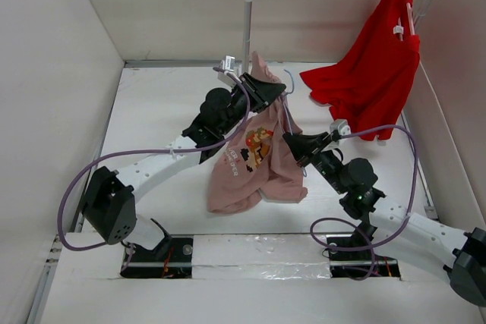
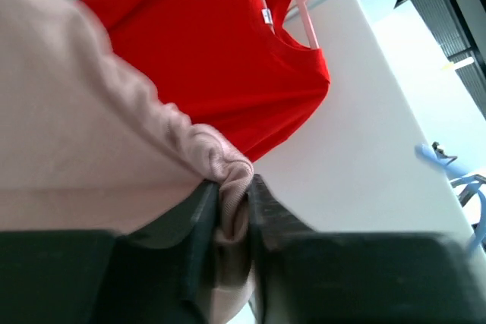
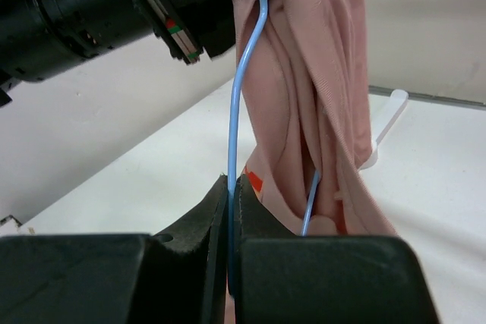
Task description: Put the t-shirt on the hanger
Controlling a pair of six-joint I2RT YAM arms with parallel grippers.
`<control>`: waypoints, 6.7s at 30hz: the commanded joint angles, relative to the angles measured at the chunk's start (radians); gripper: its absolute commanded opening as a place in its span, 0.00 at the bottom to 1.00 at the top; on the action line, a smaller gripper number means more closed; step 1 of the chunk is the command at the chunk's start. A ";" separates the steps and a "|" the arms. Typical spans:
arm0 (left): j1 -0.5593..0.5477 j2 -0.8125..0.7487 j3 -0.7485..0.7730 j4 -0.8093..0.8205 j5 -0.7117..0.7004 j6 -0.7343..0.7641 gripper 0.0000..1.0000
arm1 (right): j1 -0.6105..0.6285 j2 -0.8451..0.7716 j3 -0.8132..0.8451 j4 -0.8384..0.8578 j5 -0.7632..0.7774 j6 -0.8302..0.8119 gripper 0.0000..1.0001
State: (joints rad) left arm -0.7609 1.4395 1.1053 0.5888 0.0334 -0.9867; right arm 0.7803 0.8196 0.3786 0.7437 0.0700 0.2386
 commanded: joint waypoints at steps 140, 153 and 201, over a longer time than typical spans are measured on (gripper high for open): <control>0.288 -0.392 -0.530 0.347 0.352 -0.158 0.00 | 0.358 0.211 0.424 -0.764 0.076 0.166 0.62; 0.288 -0.412 -0.536 0.358 0.391 -0.167 0.00 | 0.297 0.302 0.408 -0.652 0.076 0.154 0.39; 0.288 -0.280 -0.565 0.443 0.397 -0.219 0.00 | 0.114 0.294 0.687 -0.722 -0.036 0.110 0.00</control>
State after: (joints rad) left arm -0.4755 1.1324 0.5293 0.9100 0.3935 -1.1648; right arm 0.9089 1.0950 0.9970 0.0093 0.0402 0.3687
